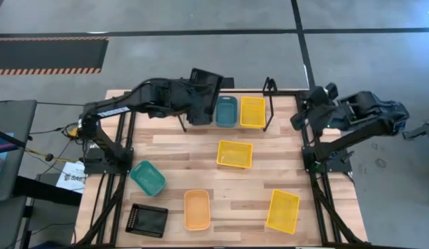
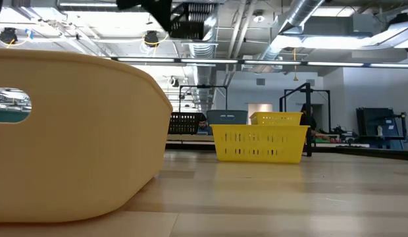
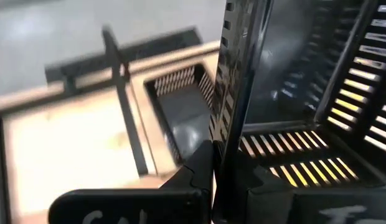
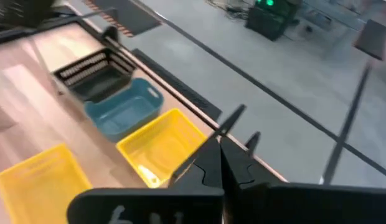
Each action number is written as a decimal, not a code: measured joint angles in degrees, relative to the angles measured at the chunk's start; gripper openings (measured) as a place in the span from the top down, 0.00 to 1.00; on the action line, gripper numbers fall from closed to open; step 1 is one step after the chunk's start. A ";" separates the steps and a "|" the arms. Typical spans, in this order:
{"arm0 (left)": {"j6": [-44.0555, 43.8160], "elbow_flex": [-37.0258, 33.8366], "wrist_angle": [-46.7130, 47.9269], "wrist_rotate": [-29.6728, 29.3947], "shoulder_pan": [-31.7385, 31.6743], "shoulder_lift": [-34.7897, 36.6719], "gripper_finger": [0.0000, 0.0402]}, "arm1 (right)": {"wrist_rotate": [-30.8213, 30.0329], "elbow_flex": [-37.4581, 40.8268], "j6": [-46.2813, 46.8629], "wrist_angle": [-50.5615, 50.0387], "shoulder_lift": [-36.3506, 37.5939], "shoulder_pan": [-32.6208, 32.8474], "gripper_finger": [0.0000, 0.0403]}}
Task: Stack baskets on shelf by color
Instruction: Stack the right black bin on the black bin, then stack the top yellow bin on the yellow bin
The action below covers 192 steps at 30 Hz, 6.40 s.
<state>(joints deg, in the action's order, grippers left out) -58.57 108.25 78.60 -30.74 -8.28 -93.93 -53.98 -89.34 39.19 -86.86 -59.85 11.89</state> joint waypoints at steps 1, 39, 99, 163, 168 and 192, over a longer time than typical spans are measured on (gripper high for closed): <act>-1.01 -1.08 -0.22 1.16 -0.41 0.00 1.00 | -0.02 0.00 -0.21 0.40 0.03 0.90 1.00; -5.75 -25.88 -23.34 17.50 -10.71 0.04 1.00 | -1.68 0.00 -1.76 0.60 2.53 8.40 1.00; -4.40 -35.08 -28.74 24.26 -13.85 0.07 1.00 | -1.36 0.00 -3.67 0.80 2.49 8.40 1.00; 47.35 -19.76 -37.08 3.06 8.01 29.04 0.73 | 44.36 -0.02 -7.37 22.73 -23.73 -5.02 0.84; 50.42 -19.83 -36.50 3.19 8.01 30.62 0.73 | 51.88 -0.02 -4.97 17.72 -32.00 -5.30 0.77; 59.29 -19.78 -33.87 3.15 7.98 32.13 0.73 | 45.34 2.90 34.96 9.47 -47.19 -2.03 0.61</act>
<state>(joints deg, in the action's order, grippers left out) 0.72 88.47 44.73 -27.59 -0.30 -61.80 -8.64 -86.44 74.15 -77.39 -107.03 9.86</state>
